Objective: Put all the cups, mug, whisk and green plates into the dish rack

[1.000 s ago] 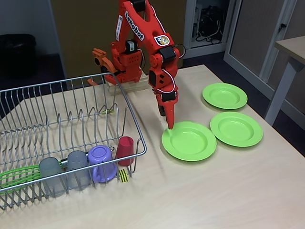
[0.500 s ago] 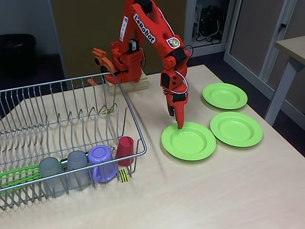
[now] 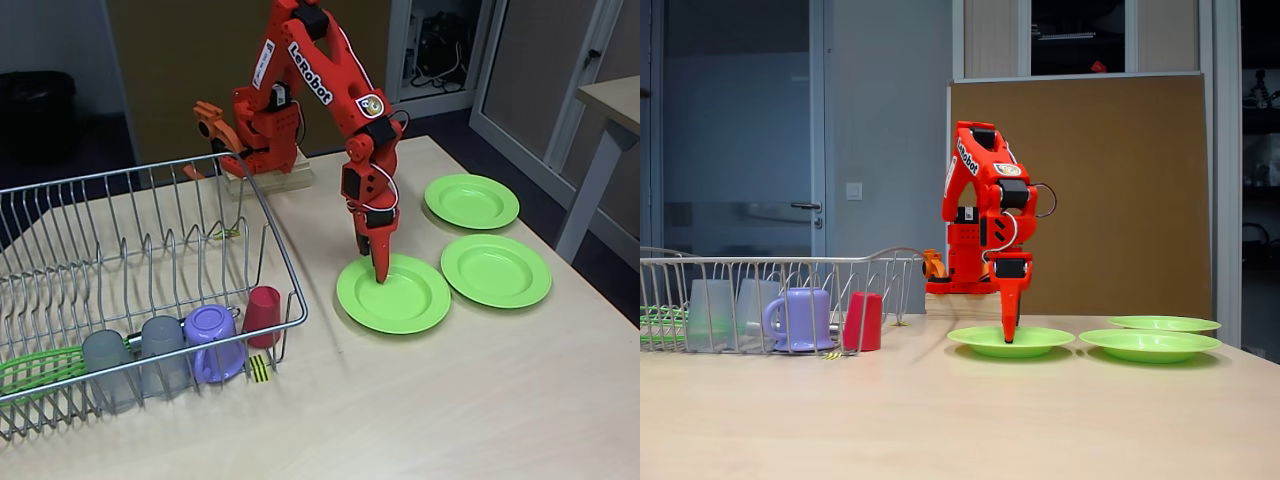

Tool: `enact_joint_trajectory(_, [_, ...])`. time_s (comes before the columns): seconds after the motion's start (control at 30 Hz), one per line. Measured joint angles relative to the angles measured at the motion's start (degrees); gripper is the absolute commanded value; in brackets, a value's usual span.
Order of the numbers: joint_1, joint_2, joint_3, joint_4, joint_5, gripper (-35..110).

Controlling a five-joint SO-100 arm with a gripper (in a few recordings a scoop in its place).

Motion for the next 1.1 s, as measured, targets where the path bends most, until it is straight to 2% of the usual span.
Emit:
enact_joint_trajectory(0.4, [4.6, -10.3, -7.3, -1.9, -0.8, 0])
enact_joint_trajectory(0.7, [6.7, -9.1, -7.7, -0.5, -7.8, 0])
enact_joint_trajectory(1.1, [4.0, 10.4, -9.4, 14.5, -23.7, 0])
